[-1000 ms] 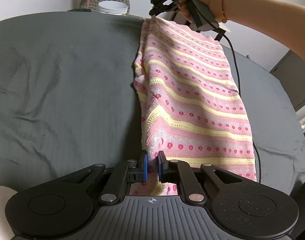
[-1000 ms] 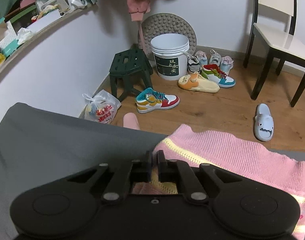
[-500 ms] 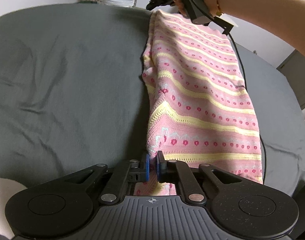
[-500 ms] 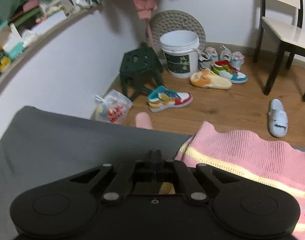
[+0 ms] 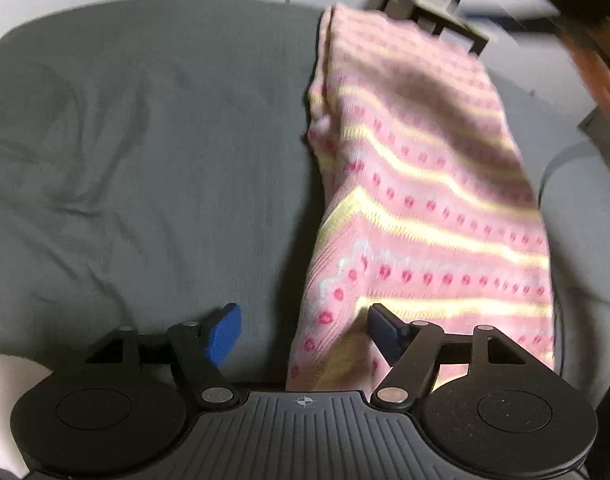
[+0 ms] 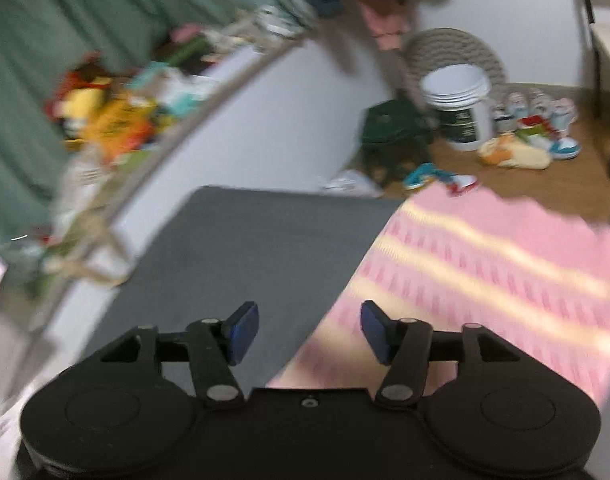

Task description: Fold clothes

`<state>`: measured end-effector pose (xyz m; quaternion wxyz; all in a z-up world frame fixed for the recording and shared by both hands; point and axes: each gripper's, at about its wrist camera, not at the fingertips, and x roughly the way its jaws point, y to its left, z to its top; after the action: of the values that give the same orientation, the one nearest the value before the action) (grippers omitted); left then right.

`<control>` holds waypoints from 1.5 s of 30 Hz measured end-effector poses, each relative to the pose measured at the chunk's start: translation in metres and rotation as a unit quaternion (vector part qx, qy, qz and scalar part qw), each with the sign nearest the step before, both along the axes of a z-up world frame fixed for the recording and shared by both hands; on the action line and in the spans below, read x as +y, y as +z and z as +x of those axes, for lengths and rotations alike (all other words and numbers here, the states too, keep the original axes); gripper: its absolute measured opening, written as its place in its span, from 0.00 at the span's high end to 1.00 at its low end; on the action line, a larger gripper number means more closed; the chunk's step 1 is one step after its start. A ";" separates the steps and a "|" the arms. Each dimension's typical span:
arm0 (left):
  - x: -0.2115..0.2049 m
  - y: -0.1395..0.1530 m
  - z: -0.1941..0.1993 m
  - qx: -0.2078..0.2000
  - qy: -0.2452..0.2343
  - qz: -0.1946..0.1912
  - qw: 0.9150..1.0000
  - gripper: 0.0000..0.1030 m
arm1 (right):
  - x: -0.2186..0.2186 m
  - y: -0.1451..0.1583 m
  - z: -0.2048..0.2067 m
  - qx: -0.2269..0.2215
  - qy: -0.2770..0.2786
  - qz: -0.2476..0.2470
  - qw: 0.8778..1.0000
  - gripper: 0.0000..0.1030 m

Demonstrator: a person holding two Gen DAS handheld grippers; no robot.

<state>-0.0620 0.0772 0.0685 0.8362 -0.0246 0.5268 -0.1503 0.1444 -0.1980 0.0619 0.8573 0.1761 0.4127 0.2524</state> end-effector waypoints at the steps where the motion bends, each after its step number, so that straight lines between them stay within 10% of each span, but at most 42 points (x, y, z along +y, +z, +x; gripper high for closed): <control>1: -0.002 0.005 -0.002 -0.016 -0.003 0.004 1.000 0.31 | -0.006 0.003 -0.026 -0.007 0.010 -0.002 1.000 0.39; 10: -0.032 0.034 -0.020 -0.100 -0.125 0.035 0.987 0.31 | -0.013 -0.005 -0.231 -0.064 0.105 -0.074 0.990 0.34; 14: -0.051 0.062 -0.041 -0.194 -0.230 0.056 0.952 0.31 | 0.033 -0.030 -0.276 -0.104 0.181 -0.137 0.968 0.43; 17: -0.076 0.070 -0.072 -0.262 -0.362 0.143 0.883 0.31 | 0.067 -0.044 -0.283 -0.120 0.232 -0.223 0.939 0.46; 20: -0.093 0.049 -0.103 -0.293 -0.498 0.248 0.778 0.31 | 0.074 -0.051 -0.283 -0.119 0.250 -0.237 0.931 0.46; 22: -0.098 0.029 -0.114 -0.280 -0.556 0.295 0.725 0.31 | 0.075 -0.052 -0.287 -0.123 0.255 -0.239 0.929 0.46; 26: -0.104 0.007 -0.122 -0.278 -0.592 0.350 0.671 0.32 | 0.075 -0.051 -0.297 -0.124 0.259 -0.236 0.928 0.44; 30: -0.108 0.006 -0.122 -0.283 -0.607 0.348 0.656 0.35 | 0.079 -0.055 -0.307 -0.110 0.266 -0.225 0.931 0.41; 36: -0.121 -0.011 -0.128 -0.287 -0.646 0.359 0.610 0.69 | 0.075 -0.049 -0.310 -0.111 0.252 -0.231 0.933 0.38; 39: -0.125 -0.013 -0.126 -0.291 -0.649 0.361 0.603 0.93 | 0.067 -0.046 -0.307 -0.106 0.233 -0.231 0.939 0.37; 45: -0.115 -0.005 -0.127 -0.295 -0.646 0.370 0.599 0.96 | 0.045 -0.045 -0.295 -0.072 0.190 -0.225 0.953 0.36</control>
<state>-0.1889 -0.0374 0.0633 0.5684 0.6793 0.1399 -0.4426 -0.1510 -0.1529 0.0170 0.8387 -0.1214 0.4215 0.3229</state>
